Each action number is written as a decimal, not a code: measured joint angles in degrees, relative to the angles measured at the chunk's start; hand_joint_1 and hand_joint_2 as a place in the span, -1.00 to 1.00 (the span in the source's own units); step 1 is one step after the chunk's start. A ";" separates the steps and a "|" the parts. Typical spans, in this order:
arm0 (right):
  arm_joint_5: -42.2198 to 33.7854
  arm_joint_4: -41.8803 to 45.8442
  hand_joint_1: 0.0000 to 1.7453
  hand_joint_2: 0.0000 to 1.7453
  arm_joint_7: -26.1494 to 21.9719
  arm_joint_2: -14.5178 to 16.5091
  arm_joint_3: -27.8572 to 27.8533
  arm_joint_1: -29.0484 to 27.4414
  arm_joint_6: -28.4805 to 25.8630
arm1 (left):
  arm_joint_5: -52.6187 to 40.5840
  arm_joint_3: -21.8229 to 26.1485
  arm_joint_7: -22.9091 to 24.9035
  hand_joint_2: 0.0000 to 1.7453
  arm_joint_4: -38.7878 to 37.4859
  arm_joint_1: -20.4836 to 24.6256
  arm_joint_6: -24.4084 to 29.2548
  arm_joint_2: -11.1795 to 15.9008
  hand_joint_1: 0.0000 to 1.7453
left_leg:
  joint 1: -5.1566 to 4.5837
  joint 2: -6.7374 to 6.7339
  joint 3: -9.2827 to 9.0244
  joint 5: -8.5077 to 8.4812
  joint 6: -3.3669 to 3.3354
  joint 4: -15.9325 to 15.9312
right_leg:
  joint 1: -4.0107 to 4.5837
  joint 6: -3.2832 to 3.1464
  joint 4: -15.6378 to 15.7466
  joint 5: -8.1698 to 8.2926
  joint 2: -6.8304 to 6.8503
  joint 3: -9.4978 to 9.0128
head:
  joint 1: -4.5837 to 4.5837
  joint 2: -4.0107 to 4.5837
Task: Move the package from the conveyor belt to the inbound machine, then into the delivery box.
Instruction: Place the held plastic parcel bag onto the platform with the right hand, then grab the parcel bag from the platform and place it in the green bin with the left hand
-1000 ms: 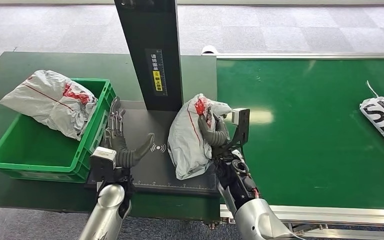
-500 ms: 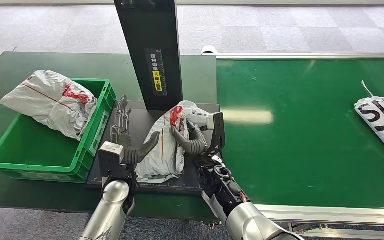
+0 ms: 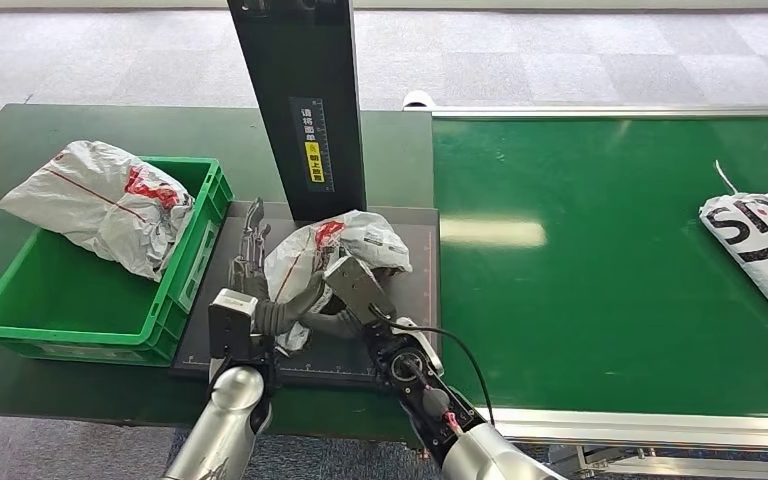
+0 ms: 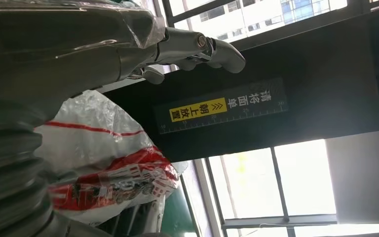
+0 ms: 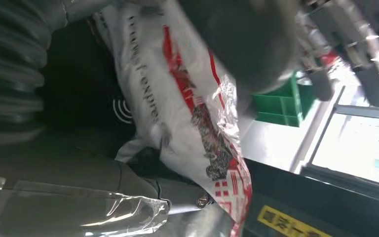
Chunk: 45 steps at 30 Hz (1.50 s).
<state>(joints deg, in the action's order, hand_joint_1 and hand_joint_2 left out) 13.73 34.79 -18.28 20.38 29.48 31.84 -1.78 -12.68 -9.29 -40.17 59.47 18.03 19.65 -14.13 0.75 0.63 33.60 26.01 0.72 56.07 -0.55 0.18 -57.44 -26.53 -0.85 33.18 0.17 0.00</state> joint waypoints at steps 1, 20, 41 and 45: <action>1.46 2.51 -1.00 1.00 -0.24 -0.28 -0.81 -1.37 0.54 | -0.25 -0.05 0.00 1.00 0.21 -0.44 0.07 0.06 -1.00 | 0.00 0.00 0.01 0.00 0.00 0.00 | 0.00 0.00 0.00 0.00 0.00 0.01 | 0.01 0.00; -4.88 54.52 -1.00 1.00 -20.29 -6.00 -21.87 -26.82 10.79 | -3.99 -0.03 0.00 1.00 3.48 -5.26 -0.22 1.78 -1.00 | -0.08 0.25 0.08 0.21 -0.07 0.02 | -0.11 0.08 0.06 -0.21 0.22 -0.03 | 0.01 0.00; -4.20 68.52 -1.00 1.00 -21.75 -4.30 -34.89 -32.61 12.40 | -22.65 0.39 10.35 1.00 -10.53 2.50 -4.08 -2.75 -1.00 | -0.15 0.09 -0.10 0.23 -0.07 0.03 | -0.18 0.10 0.06 -0.17 0.10 -0.14 | 0.03 0.00; -3.30 66.75 -1.00 1.00 -21.75 -3.16 -36.39 -31.16 14.05 | -32.43 -3.45 25.01 1.00 -20.14 7.65 -1.18 -4.23 -1.00 | -0.15 0.09 -0.11 0.19 -0.11 0.03 | -0.18 0.10 0.06 -0.14 0.11 -0.16 | 0.03 0.00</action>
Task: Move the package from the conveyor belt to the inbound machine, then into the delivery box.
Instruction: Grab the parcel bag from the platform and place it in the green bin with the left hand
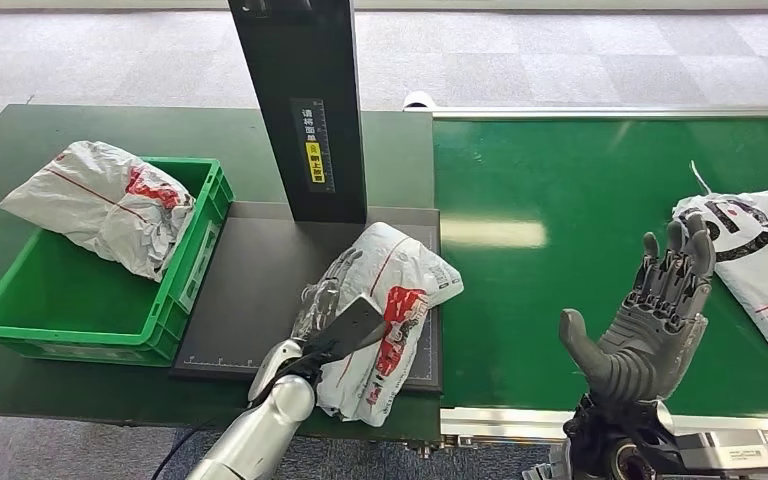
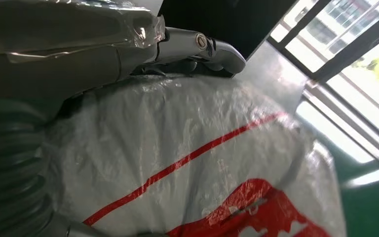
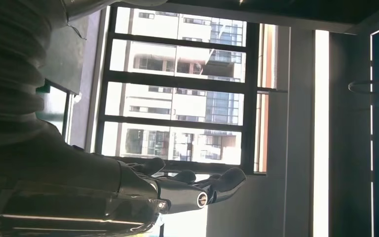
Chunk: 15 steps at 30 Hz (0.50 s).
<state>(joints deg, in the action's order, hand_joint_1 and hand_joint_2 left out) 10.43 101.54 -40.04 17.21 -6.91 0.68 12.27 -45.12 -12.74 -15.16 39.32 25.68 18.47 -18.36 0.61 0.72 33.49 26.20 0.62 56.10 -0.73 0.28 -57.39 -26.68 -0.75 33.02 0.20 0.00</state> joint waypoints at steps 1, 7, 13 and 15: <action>0.21 -0.55 -1.00 1.00 0.00 0.27 -0.42 0.43 0.58 | -1.47 -1.59 3.31 1.00 -1.91 1.20 0.56 -0.36 -1.00 | 0.00 0.01 0.00 -0.01 -0.01 0.00 | 0.00 0.00 0.00 0.00 0.01 -0.01 | 0.00 0.00; 0.54 -3.33 -1.00 1.00 -0.01 1.54 -2.25 2.55 2.77 | -3.95 -11.56 14.18 1.00 -9.15 6.67 0.75 -1.07 -1.00 | -0.01 0.05 -0.02 -0.01 -0.02 0.00 | 0.00 0.01 0.00 0.00 0.06 -0.08 | 0.00 0.00; 0.42 -5.07 -1.00 1.00 -0.01 2.34 -3.24 3.07 3.58 | -1.70 -18.27 15.26 1.00 -12.21 9.14 0.94 -1.07 0.50 | -0.02 0.05 -0.06 -0.02 -0.03 0.00 | -0.01 0.02 0.00 0.00 0.06 -0.14 | -0.01 0.00; 0.29 -6.01 -1.00 1.00 -0.01 2.80 -3.85 3.23 3.89 | 0.73 -21.79 14.49 1.00 -13.66 10.23 2.46 -1.07 1.00 | -0.02 0.05 -0.08 -0.02 -0.03 0.00 | -0.01 0.02 0.00 0.00 0.06 -0.15 | -0.01 0.00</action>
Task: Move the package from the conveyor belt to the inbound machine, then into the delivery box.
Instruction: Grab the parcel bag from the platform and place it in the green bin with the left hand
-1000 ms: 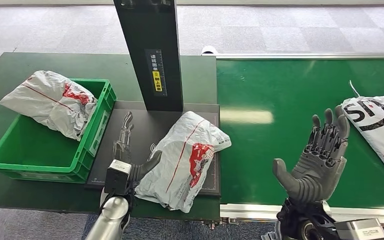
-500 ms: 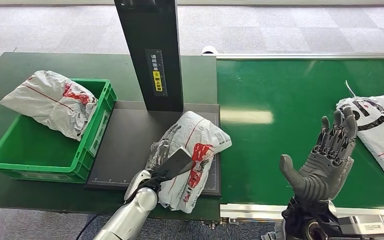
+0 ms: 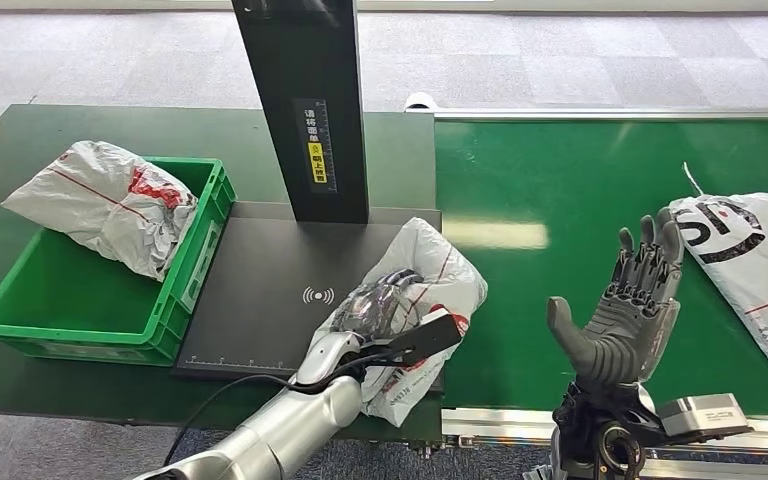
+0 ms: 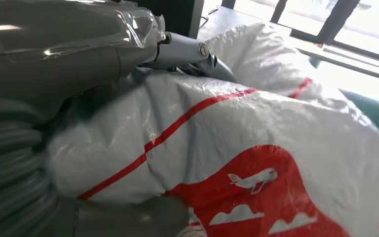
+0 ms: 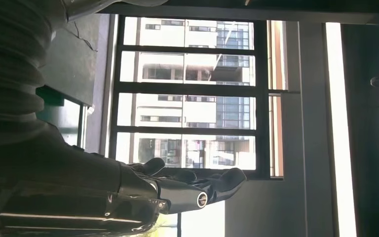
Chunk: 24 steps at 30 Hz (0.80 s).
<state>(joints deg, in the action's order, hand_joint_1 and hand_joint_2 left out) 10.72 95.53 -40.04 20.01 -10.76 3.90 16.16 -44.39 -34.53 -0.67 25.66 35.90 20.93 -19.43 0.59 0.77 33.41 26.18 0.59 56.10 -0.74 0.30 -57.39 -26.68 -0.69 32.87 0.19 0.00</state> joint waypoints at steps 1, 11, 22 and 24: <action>-0.04 -0.14 -1.00 1.00 0.00 0.08 -0.13 0.00 0.01 | 0.43 -0.47 -0.38 1.00 -0.16 0.15 0.49 0.00 1.00 | 0.00 0.00 0.00 0.00 0.00 0.00 | 0.00 0.00 0.00 0.00 0.00 0.00 | 0.01 0.00; -0.08 -0.95 -1.00 1.00 0.00 0.32 -0.94 0.01 0.01 | 1.10 -2.36 -1.32 1.00 -0.87 1.50 1.31 0.00 1.00 | 0.00 -0.01 -0.02 0.00 0.00 -0.01 | 0.00 0.00 0.00 0.00 -0.01 0.00 | -0.01 0.00; -0.22 -1.33 -1.00 1.00 0.00 0.31 -2.17 -1.92 -1.44 | -6.48 7.12 -13.94 1.00 11.26 -4.61 10.89 0.12 1.00 | 0.00 -0.09 0.07 0.03 0.01 0.00 | 0.01 0.00 -0.01 0.00 -0.09 0.14 | 0.01 0.00; -0.57 -1.30 -1.00 1.00 0.00 0.30 -2.99 -3.15 -1.80 | -12.41 11.22 -14.15 1.00 23.17 -8.54 12.28 0.74 1.00 | 0.01 -0.20 0.18 0.06 0.02 -0.02 | 0.01 -0.01 -0.02 0.00 -0.21 0.26 | 0.02 0.00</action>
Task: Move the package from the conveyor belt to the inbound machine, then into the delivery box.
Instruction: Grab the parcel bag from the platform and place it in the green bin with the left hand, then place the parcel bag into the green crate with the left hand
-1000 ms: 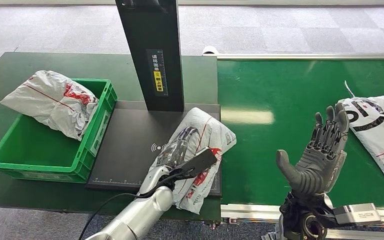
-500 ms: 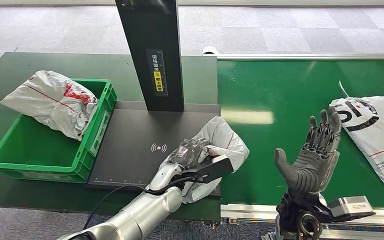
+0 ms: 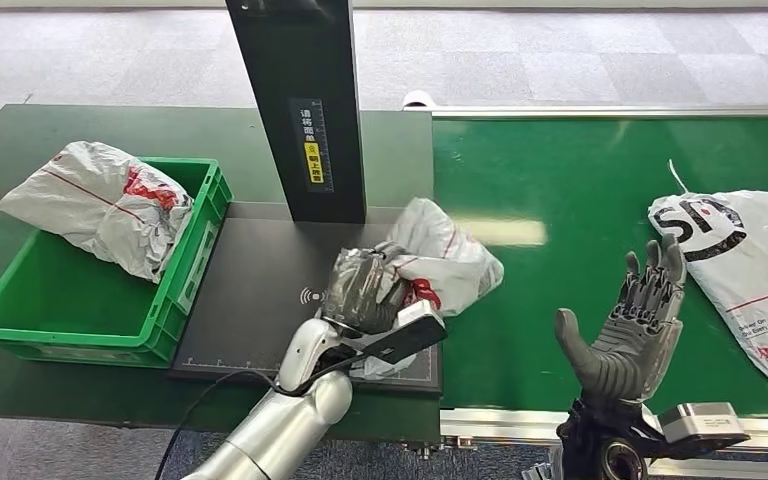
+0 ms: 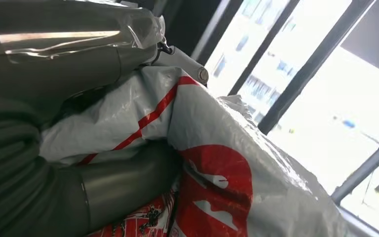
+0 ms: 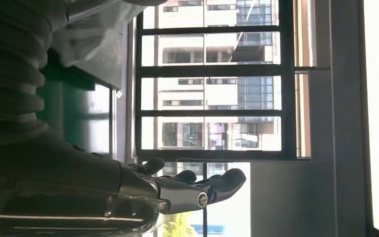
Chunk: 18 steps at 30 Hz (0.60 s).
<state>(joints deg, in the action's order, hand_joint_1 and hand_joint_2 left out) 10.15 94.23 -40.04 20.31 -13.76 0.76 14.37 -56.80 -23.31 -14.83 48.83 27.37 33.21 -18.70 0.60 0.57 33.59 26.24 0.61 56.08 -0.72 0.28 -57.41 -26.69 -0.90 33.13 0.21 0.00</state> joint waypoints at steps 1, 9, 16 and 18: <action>-0.18 0.01 -1.00 1.00 0.00 -0.01 -0.49 -0.63 -0.03 | -2.19 1.88 0.26 1.00 6.67 -2.07 0.78 0.54 1.00 | 0.00 -0.07 0.01 0.04 0.02 -0.02 | 0.01 -0.01 -0.01 -0.01 -0.08 0.03 | 0.01 0.00; -0.93 -1.00 -1.00 1.00 0.01 -0.12 -4.63 -2.80 0.55 | 1.80 24.65 -3.65 1.00 37.68 -9.75 6.66 8.54 1.00 | 0.20 -0.20 -0.07 0.09 0.15 -0.11 | 0.23 -0.18 -0.03 -0.14 -0.17 0.02 | -0.02 0.00; 0.47 -6.25 -1.00 1.00 0.68 -0.18 -5.82 -1.54 0.96 | -11.18 49.50 3.83 1.00 26.49 2.68 6.41 19.34 1.00 | 0.28 0.02 -0.17 -0.12 0.34 -0.11 | 0.29 -0.27 -0.06 -0.10 0.00 -0.03 | -0.04 0.00; 0.70 -7.85 -1.00 1.00 0.69 -0.21 -5.83 -0.61 1.34 | -18.82 52.99 9.75 1.00 16.63 7.83 6.37 22.90 1.00 | 0.28 0.03 -0.17 -0.18 0.36 -0.11 | 0.29 -0.30 -0.07 -0.05 0.01 -0.06 | -0.03 0.00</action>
<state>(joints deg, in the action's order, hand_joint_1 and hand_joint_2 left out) 10.86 86.38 -39.35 20.10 -19.58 0.15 15.70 -75.62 29.68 -5.07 65.46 35.20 39.58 4.20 0.88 0.60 33.42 26.06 0.96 55.97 -0.43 -0.01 -57.48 -26.73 -0.88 33.07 0.17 0.00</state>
